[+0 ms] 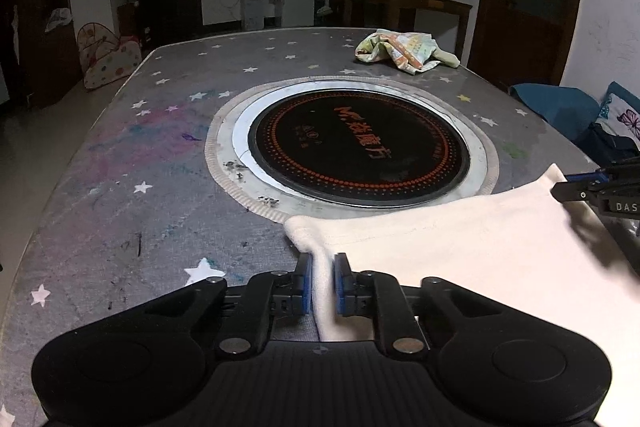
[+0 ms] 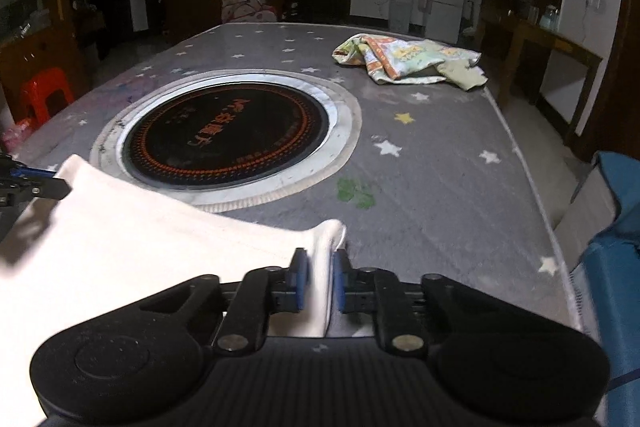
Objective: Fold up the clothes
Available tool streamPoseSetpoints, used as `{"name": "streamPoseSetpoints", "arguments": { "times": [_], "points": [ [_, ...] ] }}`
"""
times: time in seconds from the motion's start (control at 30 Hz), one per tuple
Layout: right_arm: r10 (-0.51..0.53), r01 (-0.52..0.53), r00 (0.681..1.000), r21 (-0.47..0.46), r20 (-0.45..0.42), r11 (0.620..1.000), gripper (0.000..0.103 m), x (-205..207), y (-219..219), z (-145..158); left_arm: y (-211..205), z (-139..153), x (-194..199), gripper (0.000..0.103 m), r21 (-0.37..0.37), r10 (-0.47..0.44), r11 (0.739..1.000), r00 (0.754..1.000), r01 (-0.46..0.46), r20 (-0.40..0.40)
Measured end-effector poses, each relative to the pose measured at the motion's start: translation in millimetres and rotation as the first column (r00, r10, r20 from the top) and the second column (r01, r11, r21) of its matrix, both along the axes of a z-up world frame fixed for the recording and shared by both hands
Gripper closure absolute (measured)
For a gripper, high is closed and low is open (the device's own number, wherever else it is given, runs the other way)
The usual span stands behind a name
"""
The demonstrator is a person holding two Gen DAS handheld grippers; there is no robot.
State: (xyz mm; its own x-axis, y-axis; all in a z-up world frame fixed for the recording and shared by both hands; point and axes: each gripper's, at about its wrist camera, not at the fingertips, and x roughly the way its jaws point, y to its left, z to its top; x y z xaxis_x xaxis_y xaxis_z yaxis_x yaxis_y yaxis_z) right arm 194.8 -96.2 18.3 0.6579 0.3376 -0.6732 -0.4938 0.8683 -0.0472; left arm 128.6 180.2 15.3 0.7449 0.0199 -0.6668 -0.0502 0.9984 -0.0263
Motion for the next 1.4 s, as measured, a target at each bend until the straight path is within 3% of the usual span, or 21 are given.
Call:
{"name": "streamPoseSetpoints", "arguments": {
  "times": [0.17,0.3,0.43,0.53,0.7,0.83,0.87,0.97,1.1,1.2,1.4],
  "points": [
    [0.056,-0.055,0.998,-0.012,0.037,0.998,0.055,-25,0,14,-5,13,-33,0.086,-0.020,-0.024,0.999,0.999,0.025,0.032],
    [0.143,-0.143,0.989,0.008,0.026,0.990,0.042,-60,7,22,-27,17,-75,0.085,-0.017,-0.090,0.996,0.995,0.091,0.044],
    [0.244,-0.244,0.970,0.029,0.013,0.969,0.035,-97,19,26,-42,10,-108,0.086,0.022,-0.104,0.994,0.994,0.104,0.020],
    [0.325,-0.325,0.946,0.033,0.006,0.945,0.030,-128,30,26,-43,4,-127,0.086,0.062,-0.063,0.996,0.998,0.063,0.007],
    [0.406,-0.406,0.914,0.016,0.003,0.914,0.024,-164,43,21,-29,2,-154,0.080,0.008,0.006,1.000,1.000,-0.006,0.025],
    [0.412,-0.412,0.911,-0.006,0.000,0.911,0.020,-172,45,14,-13,16,-181,0.077,-0.008,0.095,0.995,0.993,-0.095,0.075],
    [0.411,-0.411,0.912,-0.005,-0.003,0.912,0.020,-172,45,13,-5,20,-189,0.072,-0.015,0.135,0.991,0.987,-0.134,0.084],
    [0.404,-0.404,0.915,0.014,-0.021,0.915,0.016,-172,44,10,20,29,-213,0.063,-0.030,0.284,0.959,0.954,-0.283,0.100],
    [0.400,-0.400,0.915,0.027,-0.040,0.916,0.014,-175,43,5,59,35,-243,0.061,-0.082,0.493,0.869,0.866,-0.488,0.082],
    [0.398,-0.397,0.916,0.035,-0.050,0.917,0.014,-178,42,2,80,35,-259,0.057,-0.150,0.585,0.805,0.809,-0.574,0.048],
    [0.392,-0.390,0.918,0.039,-0.055,0.920,0.013,-178,44,0,100,27,-266,0.056,-0.267,0.639,0.737,0.769,-0.621,-0.026]
  ]
}}
